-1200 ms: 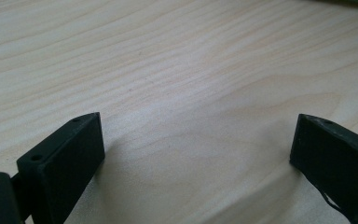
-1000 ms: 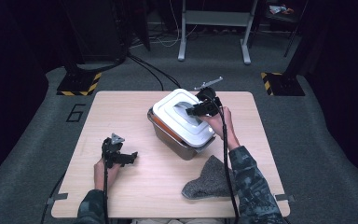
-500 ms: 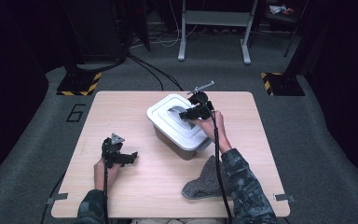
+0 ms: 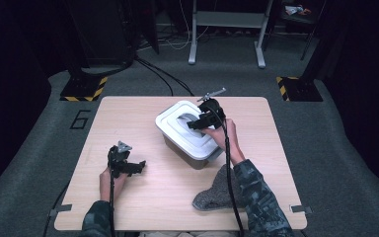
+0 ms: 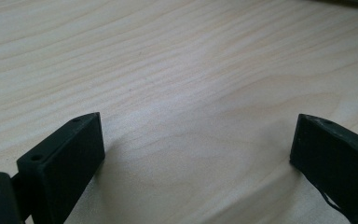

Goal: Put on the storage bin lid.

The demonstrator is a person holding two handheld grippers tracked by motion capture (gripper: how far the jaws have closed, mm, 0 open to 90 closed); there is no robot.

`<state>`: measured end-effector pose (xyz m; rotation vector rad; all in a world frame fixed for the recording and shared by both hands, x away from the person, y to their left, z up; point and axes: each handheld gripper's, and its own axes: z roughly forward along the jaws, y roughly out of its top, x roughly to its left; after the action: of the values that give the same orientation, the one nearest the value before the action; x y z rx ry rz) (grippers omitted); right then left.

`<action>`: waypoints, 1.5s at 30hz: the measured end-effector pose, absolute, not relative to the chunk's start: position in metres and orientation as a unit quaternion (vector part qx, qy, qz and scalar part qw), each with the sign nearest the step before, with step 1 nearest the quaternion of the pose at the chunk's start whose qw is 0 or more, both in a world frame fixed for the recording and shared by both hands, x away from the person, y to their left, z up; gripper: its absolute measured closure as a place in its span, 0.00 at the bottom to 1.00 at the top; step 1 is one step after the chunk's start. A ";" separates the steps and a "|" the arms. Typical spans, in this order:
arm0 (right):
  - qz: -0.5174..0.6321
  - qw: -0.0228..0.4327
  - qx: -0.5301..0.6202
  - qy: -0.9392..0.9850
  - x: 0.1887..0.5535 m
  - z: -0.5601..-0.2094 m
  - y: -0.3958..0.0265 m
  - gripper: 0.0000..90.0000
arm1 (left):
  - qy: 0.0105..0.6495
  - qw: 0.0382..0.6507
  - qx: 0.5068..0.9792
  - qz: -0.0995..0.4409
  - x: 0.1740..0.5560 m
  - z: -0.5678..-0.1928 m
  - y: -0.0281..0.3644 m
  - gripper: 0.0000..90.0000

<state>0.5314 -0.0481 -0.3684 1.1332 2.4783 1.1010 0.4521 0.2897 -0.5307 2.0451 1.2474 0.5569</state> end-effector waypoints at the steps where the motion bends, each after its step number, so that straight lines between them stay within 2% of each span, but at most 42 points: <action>1: 0.376 0.103 0.384 0.837 0.530 -0.367 -0.049 0.29 | 0.478 0.335 0.784 0.214 0.452 -0.531 0.290 0.03; 3: 0.379 0.111 0.383 0.835 0.528 -0.363 -0.053 0.22 | 0.478 0.334 0.784 0.214 0.452 -0.531 0.290 0.03; 6: 0.390 0.119 0.383 0.829 0.525 -0.357 -0.060 0.17 | 0.478 0.335 0.784 0.214 0.452 -0.531 0.290 0.03; 24: 0.397 0.168 0.406 0.806 0.505 -0.342 -0.125 0.12 | 0.478 0.335 0.784 0.214 0.452 -0.531 0.290 0.03; 45: 0.381 0.195 0.451 0.783 0.480 -0.371 -0.195 0.12 | 0.478 0.335 0.784 0.214 0.452 -0.531 0.290 0.03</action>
<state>0.4798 -0.1954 -0.3706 1.2655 2.1954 1.0668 0.4521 0.2897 -0.5307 2.0446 1.2472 0.5578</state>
